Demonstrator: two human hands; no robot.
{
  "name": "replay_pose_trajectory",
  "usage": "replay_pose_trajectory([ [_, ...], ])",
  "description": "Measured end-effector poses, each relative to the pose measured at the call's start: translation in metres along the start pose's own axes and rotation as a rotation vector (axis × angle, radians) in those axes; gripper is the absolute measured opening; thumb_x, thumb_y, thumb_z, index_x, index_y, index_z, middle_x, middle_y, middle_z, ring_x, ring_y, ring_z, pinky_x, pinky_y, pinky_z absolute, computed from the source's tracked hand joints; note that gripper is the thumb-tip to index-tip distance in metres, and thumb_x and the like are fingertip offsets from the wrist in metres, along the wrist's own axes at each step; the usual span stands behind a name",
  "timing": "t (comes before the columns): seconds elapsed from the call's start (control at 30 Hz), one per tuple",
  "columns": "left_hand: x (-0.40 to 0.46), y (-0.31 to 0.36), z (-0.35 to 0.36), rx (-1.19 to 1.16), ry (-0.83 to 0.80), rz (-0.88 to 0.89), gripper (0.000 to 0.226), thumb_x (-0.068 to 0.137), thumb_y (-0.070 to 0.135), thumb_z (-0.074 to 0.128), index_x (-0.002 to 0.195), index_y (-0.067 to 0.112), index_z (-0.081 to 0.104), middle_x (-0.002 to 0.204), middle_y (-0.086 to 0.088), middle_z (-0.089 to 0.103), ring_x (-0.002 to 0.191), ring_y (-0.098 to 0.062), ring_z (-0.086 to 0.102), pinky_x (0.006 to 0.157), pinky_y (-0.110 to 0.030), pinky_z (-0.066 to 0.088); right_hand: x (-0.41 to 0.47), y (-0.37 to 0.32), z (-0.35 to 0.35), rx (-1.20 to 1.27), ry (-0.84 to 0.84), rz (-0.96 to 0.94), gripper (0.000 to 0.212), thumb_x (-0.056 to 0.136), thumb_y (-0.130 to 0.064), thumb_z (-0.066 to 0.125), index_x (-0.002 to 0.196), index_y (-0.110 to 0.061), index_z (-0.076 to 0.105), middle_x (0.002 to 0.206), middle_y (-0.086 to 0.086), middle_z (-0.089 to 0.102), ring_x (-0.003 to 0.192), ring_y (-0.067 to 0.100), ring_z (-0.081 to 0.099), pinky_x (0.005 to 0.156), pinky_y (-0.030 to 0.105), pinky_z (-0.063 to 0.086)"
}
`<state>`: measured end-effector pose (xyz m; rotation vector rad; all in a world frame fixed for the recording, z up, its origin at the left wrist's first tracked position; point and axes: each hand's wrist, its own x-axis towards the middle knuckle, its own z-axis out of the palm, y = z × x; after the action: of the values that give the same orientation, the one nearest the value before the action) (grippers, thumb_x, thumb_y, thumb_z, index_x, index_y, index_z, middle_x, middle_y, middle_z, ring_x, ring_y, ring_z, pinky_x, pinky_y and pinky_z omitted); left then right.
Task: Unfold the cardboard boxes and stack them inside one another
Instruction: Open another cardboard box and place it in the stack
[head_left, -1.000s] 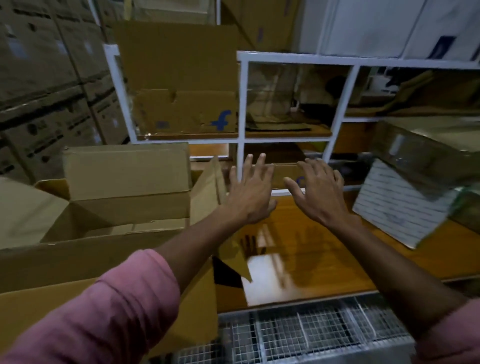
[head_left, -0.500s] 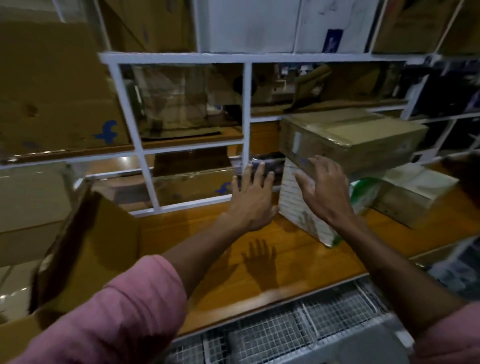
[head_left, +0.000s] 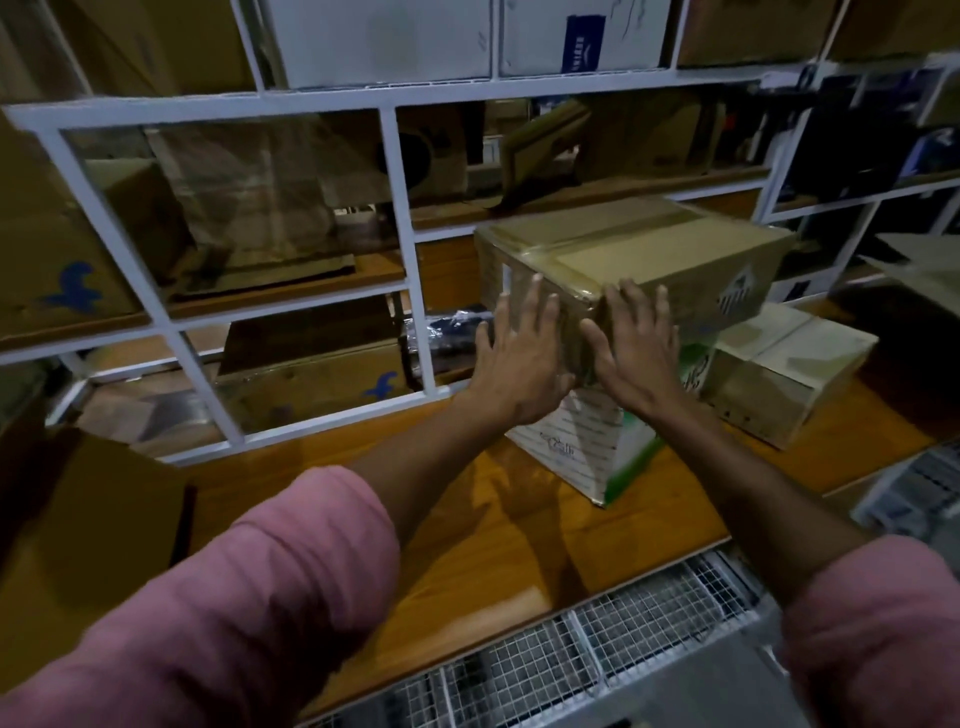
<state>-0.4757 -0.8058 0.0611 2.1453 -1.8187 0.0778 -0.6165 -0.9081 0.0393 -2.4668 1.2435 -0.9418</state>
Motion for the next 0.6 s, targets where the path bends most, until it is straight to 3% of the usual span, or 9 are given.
replay_pose_trajectory([
  [0.13, 0.019, -0.010, -0.004, -0.018, 0.027, 0.020, 0.111, 0.088, 0.042, 0.074, 0.162, 0.018, -0.005, 0.169, 0.002, -0.021, 0.154, -0.045, -0.014, 0.119, -0.069, 0.008, 0.003, -0.023, 0.011, 0.075, 0.006, -0.064, 0.057, 0.104, -0.055, 0.024, 0.152, -0.030, 0.040, 0.164, -0.004, 0.029, 0.154, 0.030, 0.012, 0.119, 0.067, 0.004],
  [0.27, 0.039, -0.039, 0.006, 0.023, 0.025, 0.068, 0.120, 0.077, 0.056, 0.072, 0.162, 0.024, -0.006, 0.171, 0.003, -0.005, 0.155, -0.047, 0.002, 0.118, -0.075, 0.011, 0.006, -0.049, 0.021, 0.137, -0.025, -0.153, 0.053, 0.103, -0.048, 0.024, 0.150, -0.030, 0.042, 0.154, -0.005, 0.044, 0.132, 0.029, 0.037, 0.112, 0.062, 0.025],
  [0.37, 0.036, -0.046, 0.004, 0.021, 0.047, -0.016, 0.117, 0.080, 0.055, 0.076, 0.162, 0.027, -0.003, 0.169, 0.001, 0.009, 0.154, -0.046, 0.004, 0.119, -0.072, 0.012, 0.012, -0.057, 0.028, 0.283, -0.137, -0.216, 0.053, 0.103, -0.046, 0.028, 0.149, -0.025, 0.043, 0.149, -0.001, 0.048, 0.130, 0.023, 0.049, 0.106, 0.062, 0.037],
  [0.47, 0.024, -0.047, -0.005, 0.101, 0.133, -0.035, 0.098, 0.088, 0.059, 0.065, 0.161, 0.027, 0.009, 0.160, -0.005, 0.027, 0.150, -0.046, 0.014, 0.116, -0.069, 0.026, 0.017, -0.047, 0.028, 0.290, -0.062, -0.243, 0.044, 0.101, -0.033, 0.044, 0.143, -0.023, 0.049, 0.146, 0.001, 0.050, 0.129, 0.019, 0.049, 0.106, 0.057, 0.041],
  [0.6, 0.019, -0.055, -0.003, 0.197, 0.188, -0.044, 0.079, 0.090, 0.068, 0.056, 0.151, 0.024, 0.031, 0.149, -0.009, 0.036, 0.139, -0.041, 0.031, 0.108, -0.062, 0.038, 0.019, -0.002, 0.010, 0.077, 0.150, -0.083, 0.048, 0.096, -0.028, 0.061, 0.142, -0.022, 0.051, 0.149, 0.005, 0.042, 0.133, 0.028, 0.038, 0.104, 0.044, 0.033],
])
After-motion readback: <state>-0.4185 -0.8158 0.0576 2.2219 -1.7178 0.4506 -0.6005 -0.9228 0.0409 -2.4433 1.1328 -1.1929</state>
